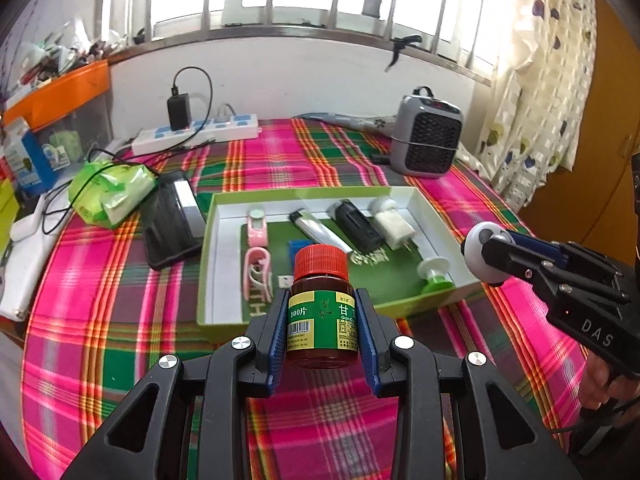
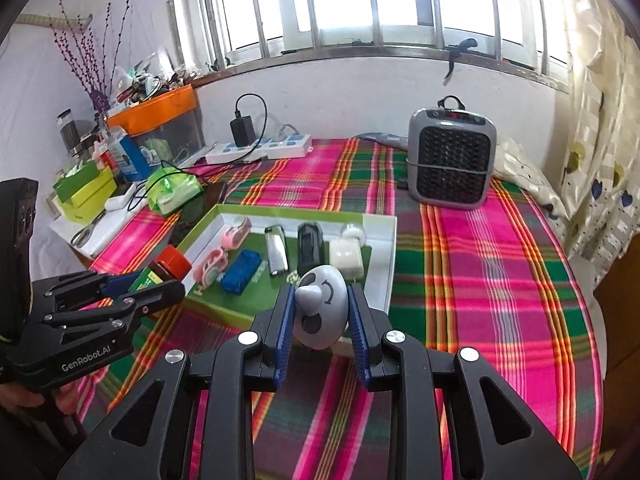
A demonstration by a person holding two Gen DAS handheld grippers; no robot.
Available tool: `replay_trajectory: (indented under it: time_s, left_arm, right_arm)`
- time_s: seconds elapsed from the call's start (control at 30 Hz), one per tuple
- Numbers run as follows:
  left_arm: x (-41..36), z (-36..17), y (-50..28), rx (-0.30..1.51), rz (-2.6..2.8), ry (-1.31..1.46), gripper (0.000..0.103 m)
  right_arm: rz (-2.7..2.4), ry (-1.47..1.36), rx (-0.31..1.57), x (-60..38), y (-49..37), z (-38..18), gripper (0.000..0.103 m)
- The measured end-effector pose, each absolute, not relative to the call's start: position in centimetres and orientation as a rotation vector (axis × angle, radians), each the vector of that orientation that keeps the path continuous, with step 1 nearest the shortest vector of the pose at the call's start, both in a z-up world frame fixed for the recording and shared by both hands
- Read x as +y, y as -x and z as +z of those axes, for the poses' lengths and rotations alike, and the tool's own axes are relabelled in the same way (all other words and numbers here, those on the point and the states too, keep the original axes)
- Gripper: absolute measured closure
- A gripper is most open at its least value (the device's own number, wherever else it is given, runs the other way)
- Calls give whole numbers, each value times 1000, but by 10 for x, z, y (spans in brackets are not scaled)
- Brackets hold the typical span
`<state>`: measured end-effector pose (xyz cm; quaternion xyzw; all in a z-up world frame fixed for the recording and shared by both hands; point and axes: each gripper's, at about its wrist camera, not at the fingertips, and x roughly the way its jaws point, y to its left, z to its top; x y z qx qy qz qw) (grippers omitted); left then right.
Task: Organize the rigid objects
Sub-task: 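Carry white round toy with right tool while left tool carries brown jar into box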
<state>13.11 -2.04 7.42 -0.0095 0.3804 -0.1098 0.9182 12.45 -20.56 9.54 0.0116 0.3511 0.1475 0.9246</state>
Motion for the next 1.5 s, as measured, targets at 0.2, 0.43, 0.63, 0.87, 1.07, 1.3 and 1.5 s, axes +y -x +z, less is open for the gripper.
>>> replay_trajectory:
  time_s: [0.2,0.43,0.63,0.87,1.07,1.3,1.5]
  left_arm:
    - [-13,73,-145,784,-212,28,72]
    - [-10,68,-157,798,-206,42,72]
    - [-7,58,-166,818,-193,49,72]
    - [-6,47,-175,847,-185,49,72]
    - [-7,40,-183,866,-181,46,72]
    - [-10,33,-189,882,-180,39,72]
    - [-11,33,-191,879,-180,38,72]
  right_arm:
    - [303,-5,730,-201,-145,95,76]
    - [305,4,756,-199,-171,89,76]
    - [316,2,787,-194,-193,80,76]
    - [307,-3,819,-192,-214,67,76]
    - [306,4,851,-189,-228,55,76]
    - [317,-3,859,-186,-239,48,75]
    - [321,-14,852,-187,-243,48,75]
